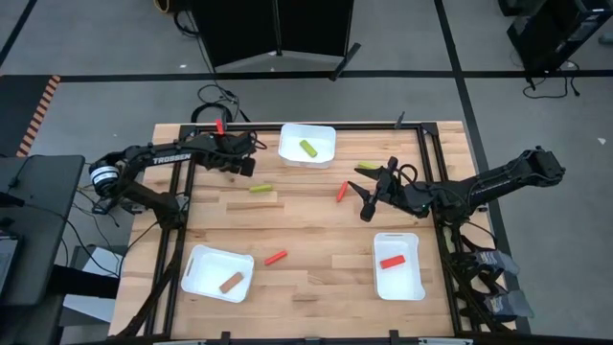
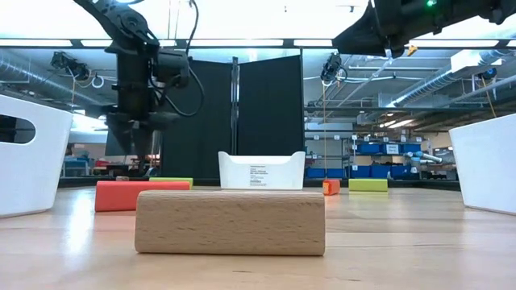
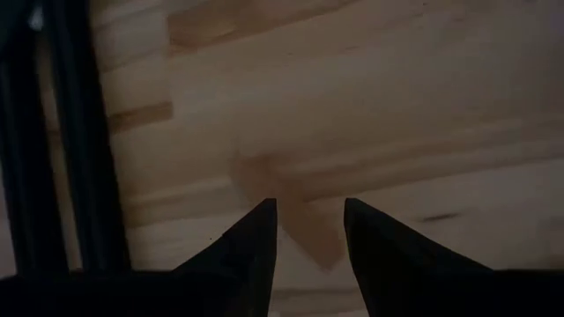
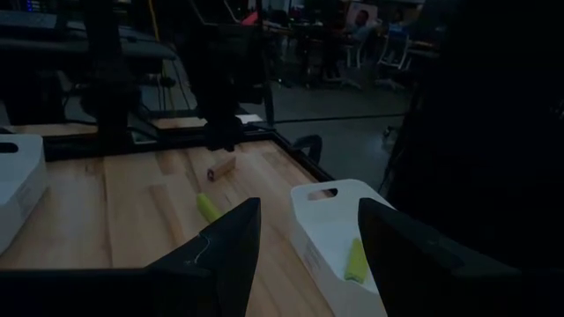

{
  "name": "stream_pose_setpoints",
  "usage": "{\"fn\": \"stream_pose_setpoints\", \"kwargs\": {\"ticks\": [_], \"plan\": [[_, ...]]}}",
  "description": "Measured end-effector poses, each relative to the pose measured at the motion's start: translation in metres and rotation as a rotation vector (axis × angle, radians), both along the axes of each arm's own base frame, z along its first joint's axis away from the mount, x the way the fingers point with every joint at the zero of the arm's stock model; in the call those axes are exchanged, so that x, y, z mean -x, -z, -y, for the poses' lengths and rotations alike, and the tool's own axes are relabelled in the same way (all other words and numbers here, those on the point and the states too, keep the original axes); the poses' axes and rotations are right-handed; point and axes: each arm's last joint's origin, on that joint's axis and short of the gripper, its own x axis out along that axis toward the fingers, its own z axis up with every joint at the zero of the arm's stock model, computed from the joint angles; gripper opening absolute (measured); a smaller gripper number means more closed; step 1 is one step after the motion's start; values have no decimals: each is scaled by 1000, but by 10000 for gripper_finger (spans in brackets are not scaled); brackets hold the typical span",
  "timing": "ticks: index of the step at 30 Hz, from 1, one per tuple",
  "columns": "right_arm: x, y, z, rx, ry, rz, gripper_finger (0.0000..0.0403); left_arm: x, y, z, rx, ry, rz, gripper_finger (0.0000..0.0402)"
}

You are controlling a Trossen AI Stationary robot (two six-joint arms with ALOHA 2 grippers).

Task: Sort blocks
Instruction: Put the top brown block into the bottom left white bin

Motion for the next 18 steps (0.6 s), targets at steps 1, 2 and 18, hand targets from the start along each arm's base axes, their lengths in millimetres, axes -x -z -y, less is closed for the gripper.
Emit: {"fn": "stream_pose_setpoints", "kwargs": {"ticks": [1, 2, 18], "plan": [[0, 0, 0, 0, 0, -1, 203, 1, 0, 0, 2, -12, -3, 143], [0, 0, 0, 0, 0, -3, 203, 2, 0, 1, 5, -22, -11, 143], [0, 1, -1, -5, -33, -12, 203, 18, 34, 12, 62, -72, -35, 143]]}}
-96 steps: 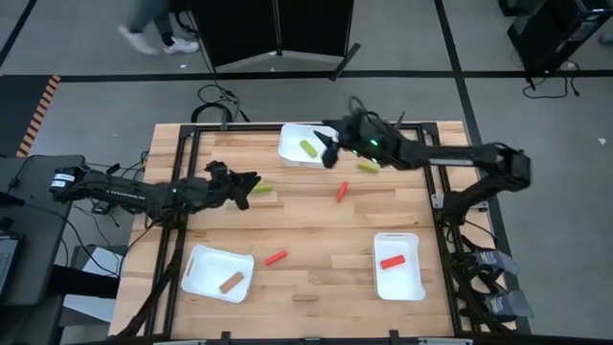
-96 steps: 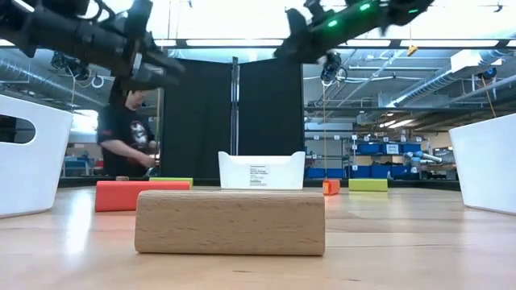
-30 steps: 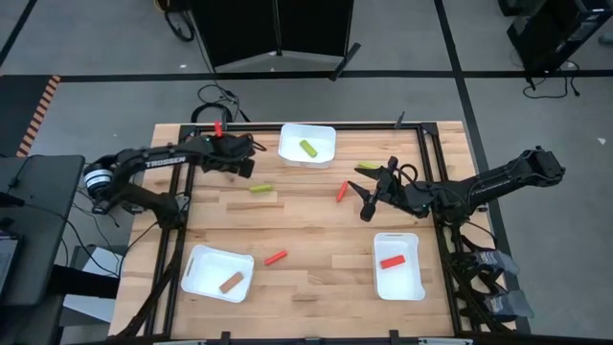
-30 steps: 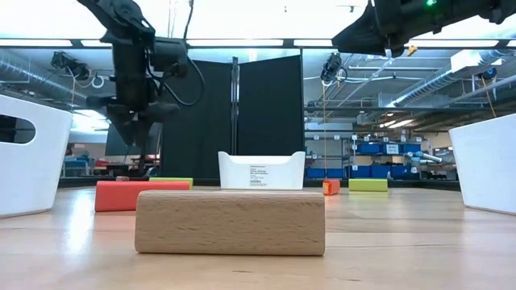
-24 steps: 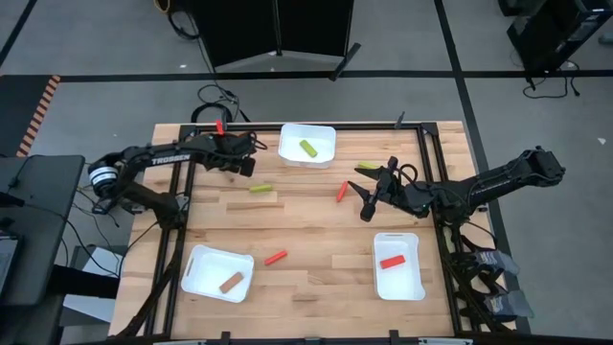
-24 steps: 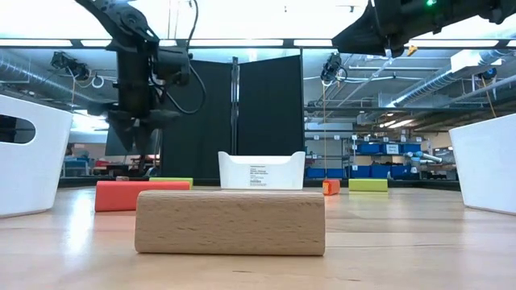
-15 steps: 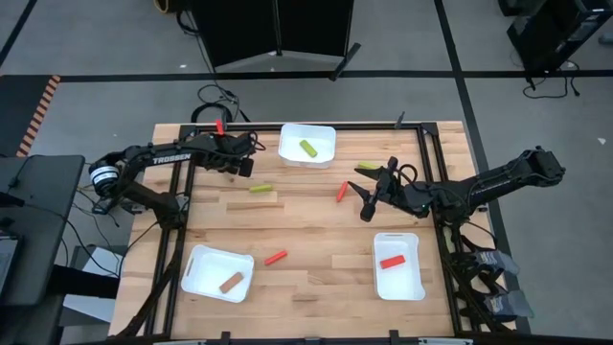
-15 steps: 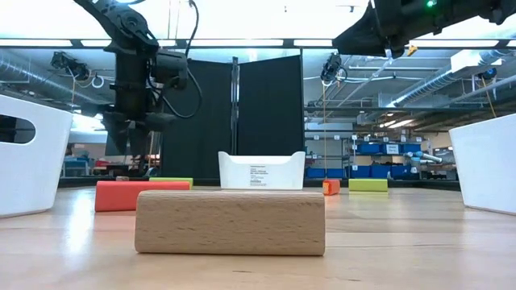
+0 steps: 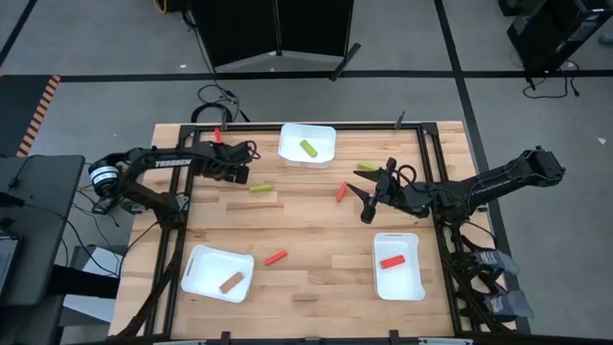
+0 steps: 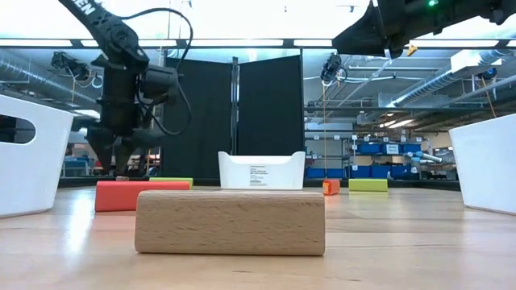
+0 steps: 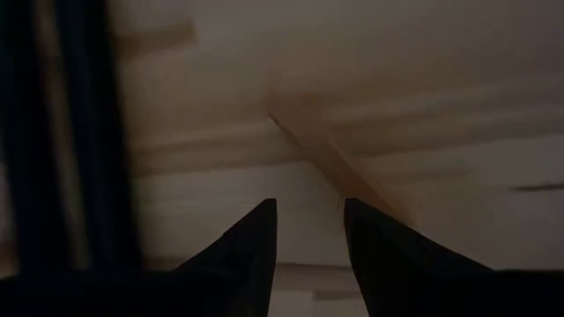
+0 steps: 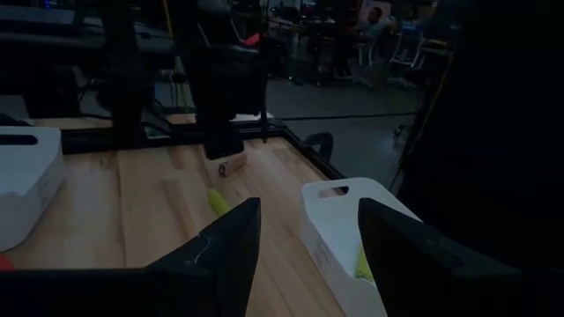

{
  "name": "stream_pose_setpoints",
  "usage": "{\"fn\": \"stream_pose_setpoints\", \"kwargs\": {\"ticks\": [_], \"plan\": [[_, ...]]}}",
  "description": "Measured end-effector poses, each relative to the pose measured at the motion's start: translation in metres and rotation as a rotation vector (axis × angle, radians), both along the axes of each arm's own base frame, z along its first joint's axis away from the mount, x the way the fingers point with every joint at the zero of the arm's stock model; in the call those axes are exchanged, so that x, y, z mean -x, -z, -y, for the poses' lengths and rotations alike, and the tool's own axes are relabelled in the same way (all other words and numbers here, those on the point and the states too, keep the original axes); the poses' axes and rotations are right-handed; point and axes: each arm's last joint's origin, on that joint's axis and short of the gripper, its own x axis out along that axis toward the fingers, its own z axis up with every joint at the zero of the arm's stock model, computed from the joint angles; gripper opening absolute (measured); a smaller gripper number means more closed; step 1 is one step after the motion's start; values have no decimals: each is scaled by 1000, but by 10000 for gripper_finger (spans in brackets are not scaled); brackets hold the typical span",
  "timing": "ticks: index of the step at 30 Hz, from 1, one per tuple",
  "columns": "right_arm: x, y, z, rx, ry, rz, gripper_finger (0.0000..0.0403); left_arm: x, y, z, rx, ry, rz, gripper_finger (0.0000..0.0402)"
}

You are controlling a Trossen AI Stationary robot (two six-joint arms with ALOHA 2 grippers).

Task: Sort blocks
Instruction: Put the top brown block into the bottom left white bin

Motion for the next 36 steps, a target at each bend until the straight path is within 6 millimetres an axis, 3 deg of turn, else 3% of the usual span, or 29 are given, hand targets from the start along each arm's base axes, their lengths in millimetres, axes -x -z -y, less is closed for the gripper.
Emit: {"fn": "stream_pose_setpoints", "kwargs": {"ticks": [7, 17, 23, 28, 36], "plan": [[0, 0, 0, 0, -1, 0, 203, -2, 10, -1, -32, -14, 92, 143], [0, 0, 0, -1, -1, 3, 203, 0, -2, 3, -18, 82, 153, 143], [0, 0, 0, -1, -2, 2, 203, -10, -21, 0, -40, 408, 122, 143], [0, 0, 0, -3, -2, 2, 203, -16, -21, -2, -8, 679, -20, 150], [0, 0, 0, -5, -2, 4, 203, -24, -14, -7, 100, 976, -195, 230]]}}
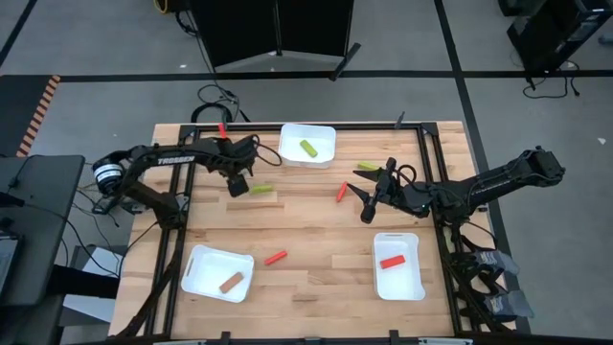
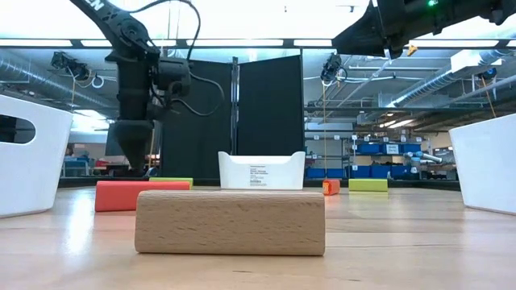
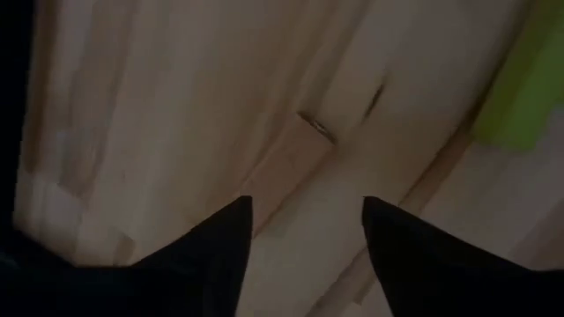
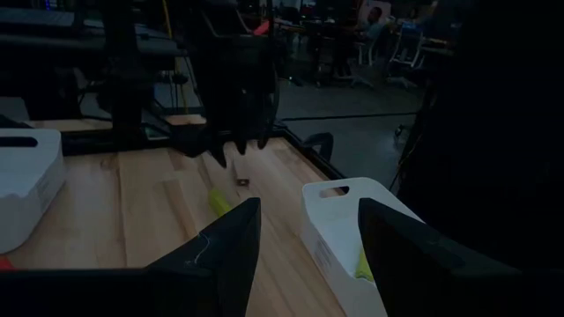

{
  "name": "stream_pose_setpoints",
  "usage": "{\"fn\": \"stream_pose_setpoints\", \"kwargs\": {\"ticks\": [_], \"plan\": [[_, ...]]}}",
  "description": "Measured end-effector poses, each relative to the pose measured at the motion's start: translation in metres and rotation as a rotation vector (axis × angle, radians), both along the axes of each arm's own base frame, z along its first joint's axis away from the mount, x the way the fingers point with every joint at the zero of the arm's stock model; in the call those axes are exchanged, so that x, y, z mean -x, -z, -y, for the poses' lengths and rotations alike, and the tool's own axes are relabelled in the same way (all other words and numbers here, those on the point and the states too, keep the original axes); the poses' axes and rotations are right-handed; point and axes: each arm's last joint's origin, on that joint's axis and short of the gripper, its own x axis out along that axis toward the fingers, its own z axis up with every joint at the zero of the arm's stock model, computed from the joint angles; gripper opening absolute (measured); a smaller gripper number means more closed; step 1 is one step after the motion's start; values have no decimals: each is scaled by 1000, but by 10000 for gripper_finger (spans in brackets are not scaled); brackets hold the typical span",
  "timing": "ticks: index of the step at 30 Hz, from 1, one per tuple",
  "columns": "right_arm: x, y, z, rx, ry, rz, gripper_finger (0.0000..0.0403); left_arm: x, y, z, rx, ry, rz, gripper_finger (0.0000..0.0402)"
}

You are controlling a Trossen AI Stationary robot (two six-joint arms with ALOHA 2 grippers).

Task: Sort blocks
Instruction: Put the top brown block into the bottom left white bin

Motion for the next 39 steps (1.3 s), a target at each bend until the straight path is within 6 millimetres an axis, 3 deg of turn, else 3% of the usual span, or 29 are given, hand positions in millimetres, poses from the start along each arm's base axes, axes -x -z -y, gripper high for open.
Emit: {"fn": "stream_pose_setpoints", "kwargs": {"ticks": [6, 15, 21, 25, 28, 34, 37, 39], "plan": [[0, 0, 0, -1, 0, 1, 203, -4, 18, -7, 17, 119, -121, 270], [0, 0, 0, -2, -2, 1, 203, -2, 37, -33, 43, 83, -121, 262], [0, 0, 0, -2, -4, 0, 203, 1, 46, -39, 129, 94, -110, 232], [0, 0, 0, -2, -4, 1, 203, 1, 47, -37, 157, 94, -93, 165], [0, 0, 0, -2, -4, 1, 203, 1, 47, -37, 157, 93, -103, 98], [0, 0, 0, -2, -3, 1, 203, 1, 43, -37, 147, 45, -93, 99], [0, -1, 0, -14, -1, 14, 203, -3, 29, -32, 120, 50, -43, 99], [0, -1, 0, -20, 0, 17, 203, -9, 5, -27, 82, 71, 46, 99]]}}
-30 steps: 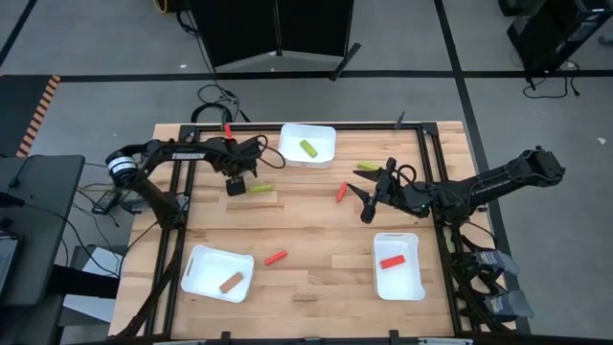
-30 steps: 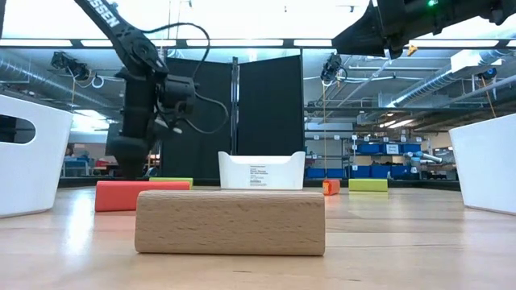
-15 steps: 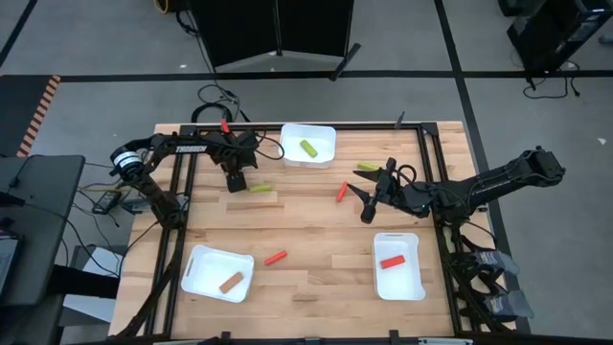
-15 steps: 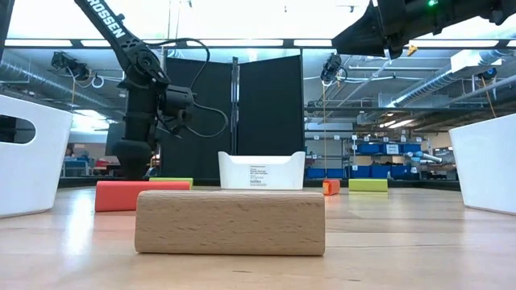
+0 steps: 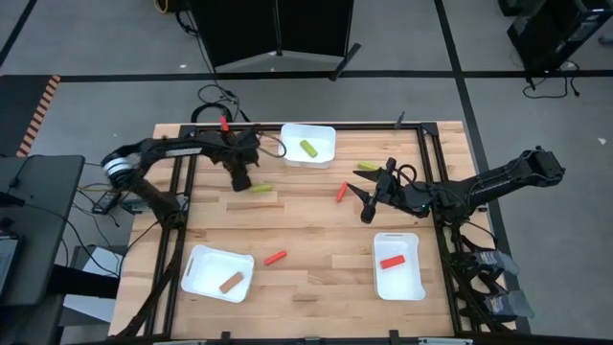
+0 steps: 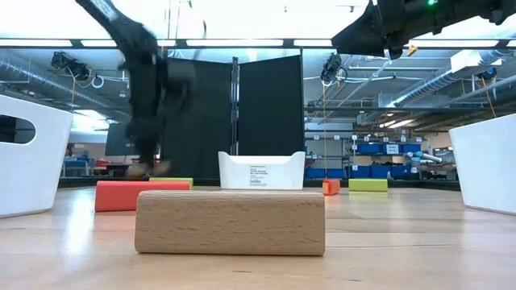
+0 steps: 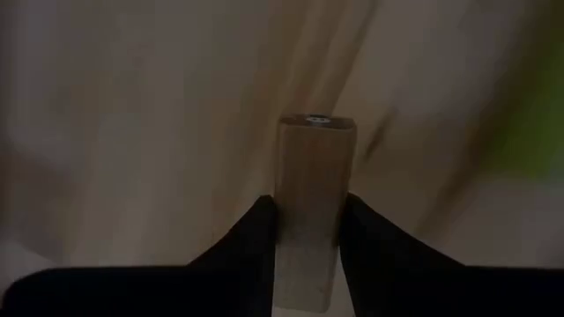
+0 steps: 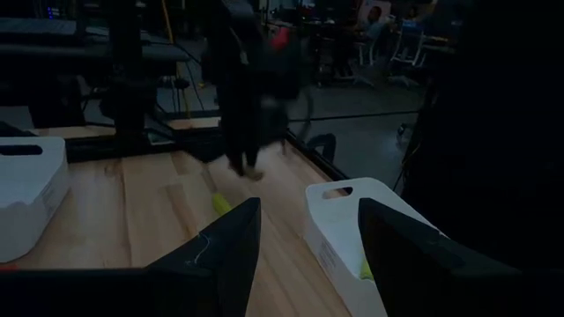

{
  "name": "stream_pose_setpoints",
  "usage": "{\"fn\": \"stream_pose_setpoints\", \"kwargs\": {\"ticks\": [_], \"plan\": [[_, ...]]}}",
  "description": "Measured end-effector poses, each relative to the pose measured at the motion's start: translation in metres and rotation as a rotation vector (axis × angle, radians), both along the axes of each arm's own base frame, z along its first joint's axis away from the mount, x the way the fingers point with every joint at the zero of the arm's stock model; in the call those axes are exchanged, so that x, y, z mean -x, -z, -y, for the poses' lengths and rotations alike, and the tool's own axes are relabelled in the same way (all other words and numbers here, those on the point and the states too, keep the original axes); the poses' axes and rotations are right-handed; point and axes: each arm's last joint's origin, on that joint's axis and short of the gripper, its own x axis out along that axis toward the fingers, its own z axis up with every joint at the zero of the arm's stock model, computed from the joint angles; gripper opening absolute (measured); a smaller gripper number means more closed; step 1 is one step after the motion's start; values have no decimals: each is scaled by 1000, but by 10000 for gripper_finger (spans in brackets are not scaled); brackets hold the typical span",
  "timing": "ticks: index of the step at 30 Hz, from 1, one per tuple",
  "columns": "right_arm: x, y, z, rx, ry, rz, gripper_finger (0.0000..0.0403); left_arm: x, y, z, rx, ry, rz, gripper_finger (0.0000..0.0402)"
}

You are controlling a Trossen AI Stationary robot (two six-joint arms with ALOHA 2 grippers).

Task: Sort blocks
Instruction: Put the top brown block into the bottom left white bin, then put the top orange block into the bottom right white bin

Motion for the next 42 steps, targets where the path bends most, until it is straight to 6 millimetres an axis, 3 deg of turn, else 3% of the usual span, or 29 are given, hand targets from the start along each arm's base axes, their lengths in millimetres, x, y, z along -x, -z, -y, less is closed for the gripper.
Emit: {"fn": "stream_pose_setpoints", "kwargs": {"ticks": [3, 7, 13, 22, 32, 37, 42], "plan": [[0, 0, -1, -3, -4, 2, 203, 0, -35, 18, 14, 26, 113, 99], [0, 0, -1, -7, -5, 4, 203, 5, -86, 63, 37, 116, 288, 99], [0, 0, -1, -14, -3, 8, 203, 27, -119, 143, 175, 236, 369, 99], [0, 0, -1, -27, 1, 16, 203, 40, -106, 234, 384, 272, 201, 99], [0, 0, -1, -48, 6, 28, 203, 14, -50, 299, 443, 286, -56, 99], [0, 0, 4, -59, 30, 28, 203, 7, -24, 313, 407, 280, -160, 156], [3, 17, 32, -156, 153, -85, 203, 8, -24, 312, 352, 274, -140, 219]]}}
